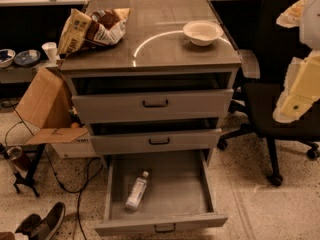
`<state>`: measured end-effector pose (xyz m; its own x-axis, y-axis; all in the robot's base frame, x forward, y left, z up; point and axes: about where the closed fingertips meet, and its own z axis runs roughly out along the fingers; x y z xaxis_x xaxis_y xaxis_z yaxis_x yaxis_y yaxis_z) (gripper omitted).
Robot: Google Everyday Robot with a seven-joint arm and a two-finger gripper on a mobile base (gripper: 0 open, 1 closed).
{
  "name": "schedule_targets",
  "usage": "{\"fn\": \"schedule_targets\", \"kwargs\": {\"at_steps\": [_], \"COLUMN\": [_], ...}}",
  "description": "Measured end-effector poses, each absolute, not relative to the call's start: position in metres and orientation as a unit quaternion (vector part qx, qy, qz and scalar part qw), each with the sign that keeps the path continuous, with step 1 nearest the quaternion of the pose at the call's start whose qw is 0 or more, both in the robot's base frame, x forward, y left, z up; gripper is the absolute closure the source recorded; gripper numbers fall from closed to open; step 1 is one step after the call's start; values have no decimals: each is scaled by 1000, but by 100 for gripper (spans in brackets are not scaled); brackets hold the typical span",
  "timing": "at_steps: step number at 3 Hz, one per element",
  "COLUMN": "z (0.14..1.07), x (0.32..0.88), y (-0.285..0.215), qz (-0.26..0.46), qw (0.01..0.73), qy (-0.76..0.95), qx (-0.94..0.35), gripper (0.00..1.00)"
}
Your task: Pick blue plastic bottle from bottom drawer and place on counter
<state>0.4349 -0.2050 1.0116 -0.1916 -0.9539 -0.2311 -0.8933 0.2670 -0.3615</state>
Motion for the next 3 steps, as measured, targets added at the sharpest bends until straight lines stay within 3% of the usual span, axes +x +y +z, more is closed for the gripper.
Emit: {"fn": "schedule_targets", "kwargs": {"at_steps": [2, 3], "z": [1008, 982], "x": [434, 433], "y": [-195, -161], "qz": [-63, -31], "qw": [218, 236], "qy": [762, 741], "qx": [-606, -628], "gripper": [0, 0]}}
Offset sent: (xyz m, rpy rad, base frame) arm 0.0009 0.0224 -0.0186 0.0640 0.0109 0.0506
